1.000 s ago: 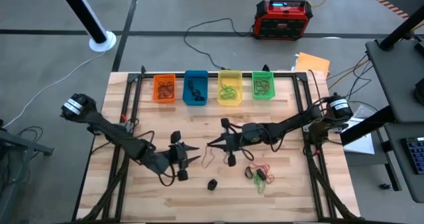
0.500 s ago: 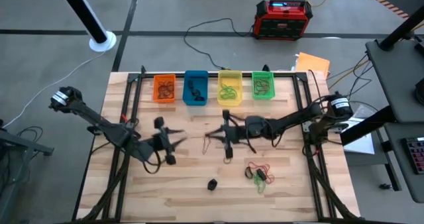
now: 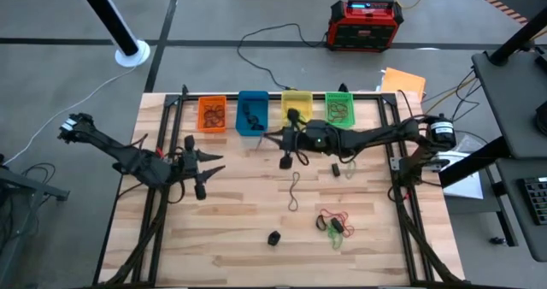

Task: Sort rubber bands into baskets
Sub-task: Put the red rubber band into the green bin

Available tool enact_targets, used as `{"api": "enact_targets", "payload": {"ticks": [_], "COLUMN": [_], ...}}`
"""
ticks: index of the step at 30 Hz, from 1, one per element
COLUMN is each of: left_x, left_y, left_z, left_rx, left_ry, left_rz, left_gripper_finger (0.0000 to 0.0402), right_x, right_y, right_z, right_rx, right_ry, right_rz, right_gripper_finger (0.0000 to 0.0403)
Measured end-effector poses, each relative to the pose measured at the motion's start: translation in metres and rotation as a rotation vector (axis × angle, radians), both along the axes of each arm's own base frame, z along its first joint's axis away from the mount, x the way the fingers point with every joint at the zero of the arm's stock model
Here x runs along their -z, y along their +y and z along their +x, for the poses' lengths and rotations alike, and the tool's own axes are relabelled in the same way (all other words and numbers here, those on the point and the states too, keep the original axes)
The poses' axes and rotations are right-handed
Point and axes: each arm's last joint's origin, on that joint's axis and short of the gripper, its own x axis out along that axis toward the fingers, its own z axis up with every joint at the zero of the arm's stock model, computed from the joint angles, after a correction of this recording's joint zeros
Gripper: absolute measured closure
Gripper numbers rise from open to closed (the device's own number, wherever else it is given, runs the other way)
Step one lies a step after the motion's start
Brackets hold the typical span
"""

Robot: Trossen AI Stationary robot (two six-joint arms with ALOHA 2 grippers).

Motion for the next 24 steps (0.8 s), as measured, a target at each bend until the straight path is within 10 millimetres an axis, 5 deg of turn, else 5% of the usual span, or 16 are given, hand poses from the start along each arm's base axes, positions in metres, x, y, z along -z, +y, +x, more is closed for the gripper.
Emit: {"api": "enact_targets", "payload": {"ticks": [9,15,24], "left_x": [0.001,0.007,0.014], "left_y": [0.004,0.0,-0.004], "left_z": [0.0,0.007,0.016], "left_rx": [-0.167,-0.168,-0.225], "left_ry": [-0.026,0.008,0.029], "left_rz": [0.005,0.023,0.058], "left_gripper_finger": [0.0278,0.0278,0.0278], "right_x": [-0.004,-0.011,0.002], "right_y": [-0.021,-0.041,-0.117], "right_z": [-0.024,-0.06,-0.13], "right_rx": [0.536,0.937,1.173], "right_ry": [0.149,0.299,0.432], "right_rz": [-0.057,-0.123,0.26], "right_gripper_finger": [0.0394,0.0394,0.0394]}}
